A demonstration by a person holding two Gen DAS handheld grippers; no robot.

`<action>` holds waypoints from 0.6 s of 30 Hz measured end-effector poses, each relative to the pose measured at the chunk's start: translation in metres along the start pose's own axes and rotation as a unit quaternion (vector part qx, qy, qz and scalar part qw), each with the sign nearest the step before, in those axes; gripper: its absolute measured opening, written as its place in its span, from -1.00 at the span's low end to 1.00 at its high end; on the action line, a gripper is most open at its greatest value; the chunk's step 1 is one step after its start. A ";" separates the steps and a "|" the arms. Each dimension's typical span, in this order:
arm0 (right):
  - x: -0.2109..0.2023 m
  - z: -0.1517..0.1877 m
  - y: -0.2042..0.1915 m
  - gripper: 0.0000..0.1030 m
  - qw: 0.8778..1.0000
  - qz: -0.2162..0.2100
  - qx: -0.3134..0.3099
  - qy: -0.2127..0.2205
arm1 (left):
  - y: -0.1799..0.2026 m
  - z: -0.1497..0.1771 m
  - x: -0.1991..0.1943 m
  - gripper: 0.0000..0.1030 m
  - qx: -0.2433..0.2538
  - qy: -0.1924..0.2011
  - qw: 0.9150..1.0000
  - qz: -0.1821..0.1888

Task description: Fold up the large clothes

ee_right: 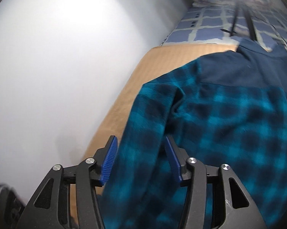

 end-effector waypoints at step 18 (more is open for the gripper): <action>-0.001 -0.007 0.068 -0.94 0.996 0.018 0.087 0.032 | 0.017 0.011 -0.011 -0.97 0.022 -0.001 1.000 0.022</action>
Point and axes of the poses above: each gripper's, at about its wrist camera, not at the fingertips, and x roughly the way its jaws point, y to its right, z to its underside, the point moved 1 cm from there along x, roughly the way its jaws point, and after that the axes turned 7 degrees about y, right-handed, at the moved point
